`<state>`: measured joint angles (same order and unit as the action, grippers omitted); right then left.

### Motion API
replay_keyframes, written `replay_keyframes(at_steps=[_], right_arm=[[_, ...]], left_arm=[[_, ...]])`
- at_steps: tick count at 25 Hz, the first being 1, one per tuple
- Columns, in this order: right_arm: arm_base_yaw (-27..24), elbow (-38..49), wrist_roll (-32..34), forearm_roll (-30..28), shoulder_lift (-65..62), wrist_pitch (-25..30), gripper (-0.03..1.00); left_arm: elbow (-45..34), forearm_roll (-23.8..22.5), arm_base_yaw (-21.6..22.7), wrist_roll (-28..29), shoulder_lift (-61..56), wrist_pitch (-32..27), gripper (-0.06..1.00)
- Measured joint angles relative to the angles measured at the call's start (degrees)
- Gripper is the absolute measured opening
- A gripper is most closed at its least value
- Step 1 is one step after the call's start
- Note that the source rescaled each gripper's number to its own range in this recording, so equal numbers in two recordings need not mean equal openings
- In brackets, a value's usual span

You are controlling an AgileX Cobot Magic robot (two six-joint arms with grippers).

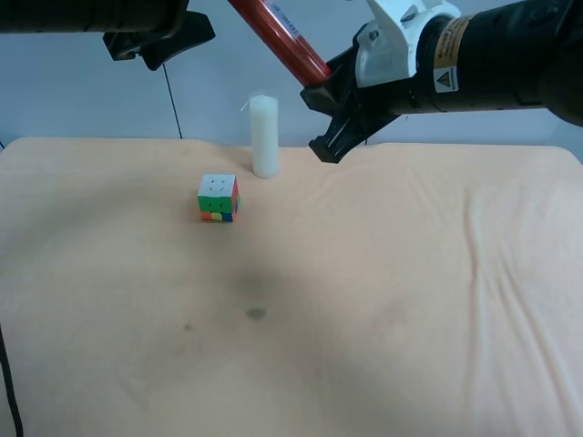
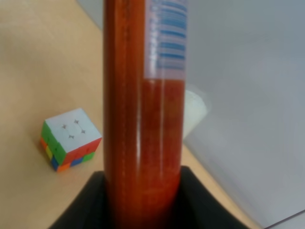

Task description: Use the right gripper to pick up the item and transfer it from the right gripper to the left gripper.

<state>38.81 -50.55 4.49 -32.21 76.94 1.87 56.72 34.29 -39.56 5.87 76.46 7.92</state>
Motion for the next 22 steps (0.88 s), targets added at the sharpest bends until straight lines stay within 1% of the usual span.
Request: replay_keyframes(at_steps=[4,9,16,22], right_arm=[[0.00,0.00,0.00,0.00,0.00,0.00,0.01],[0.00,0.00,0.00,0.00,0.00,0.00,0.01],[0.00,0.00,0.00,0.00,0.00,0.00,0.01],[0.00,0.00,0.00,0.00,0.00,0.00,0.01]], left_arm=[[1.57,-0.14,-1.24,-0.06,1.73,-0.22,1.00],[1.82,-0.39,-1.50,-0.06,2.46,-0.26,1.00],[1.82,-1.47,-2.69,-0.06,2.67,1.92,1.00],[3.39,-2.15,-3.51,-0.06,4.52,2.06,1.00]])
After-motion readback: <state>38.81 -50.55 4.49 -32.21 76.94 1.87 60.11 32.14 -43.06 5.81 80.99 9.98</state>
